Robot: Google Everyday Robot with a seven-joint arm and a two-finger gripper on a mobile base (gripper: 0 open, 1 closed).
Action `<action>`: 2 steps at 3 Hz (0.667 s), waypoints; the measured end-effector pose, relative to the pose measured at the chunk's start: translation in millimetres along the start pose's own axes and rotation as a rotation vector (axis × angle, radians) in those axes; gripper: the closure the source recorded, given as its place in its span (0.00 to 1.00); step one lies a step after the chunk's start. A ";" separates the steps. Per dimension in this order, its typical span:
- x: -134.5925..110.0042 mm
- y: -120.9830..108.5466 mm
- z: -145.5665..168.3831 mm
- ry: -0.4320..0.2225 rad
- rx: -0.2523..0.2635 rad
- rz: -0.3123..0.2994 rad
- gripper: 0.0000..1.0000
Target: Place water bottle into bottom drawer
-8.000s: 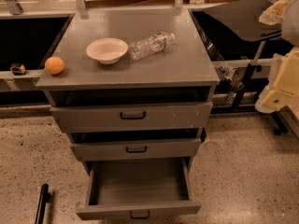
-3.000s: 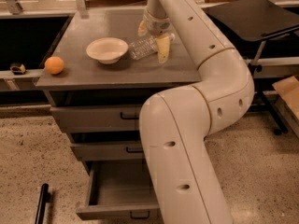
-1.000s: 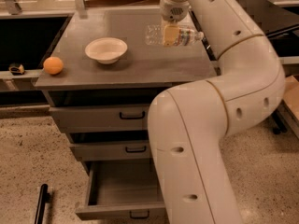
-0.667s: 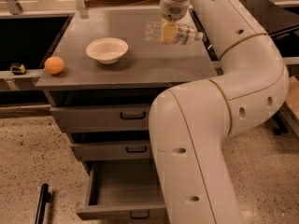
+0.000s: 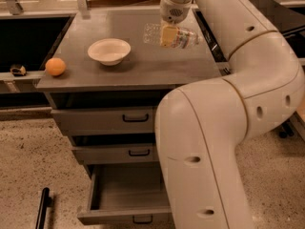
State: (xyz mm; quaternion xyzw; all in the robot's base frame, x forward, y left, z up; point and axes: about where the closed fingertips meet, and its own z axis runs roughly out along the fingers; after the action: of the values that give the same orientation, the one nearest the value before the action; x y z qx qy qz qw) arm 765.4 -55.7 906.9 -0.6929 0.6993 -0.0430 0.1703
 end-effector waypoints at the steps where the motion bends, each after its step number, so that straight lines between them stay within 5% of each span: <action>1: -12.8 26.3 -22.4 -0.048 -0.016 0.010 1.00; 2: -29.4 62.4 -56.1 -0.096 -0.012 -0.006 1.00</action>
Offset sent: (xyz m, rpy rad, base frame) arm -0.2113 0.0339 -0.0595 0.0307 0.2579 0.0893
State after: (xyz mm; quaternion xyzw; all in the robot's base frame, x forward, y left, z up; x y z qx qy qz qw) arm 688.6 -34.4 946.3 -0.6972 0.6885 -0.0060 0.1997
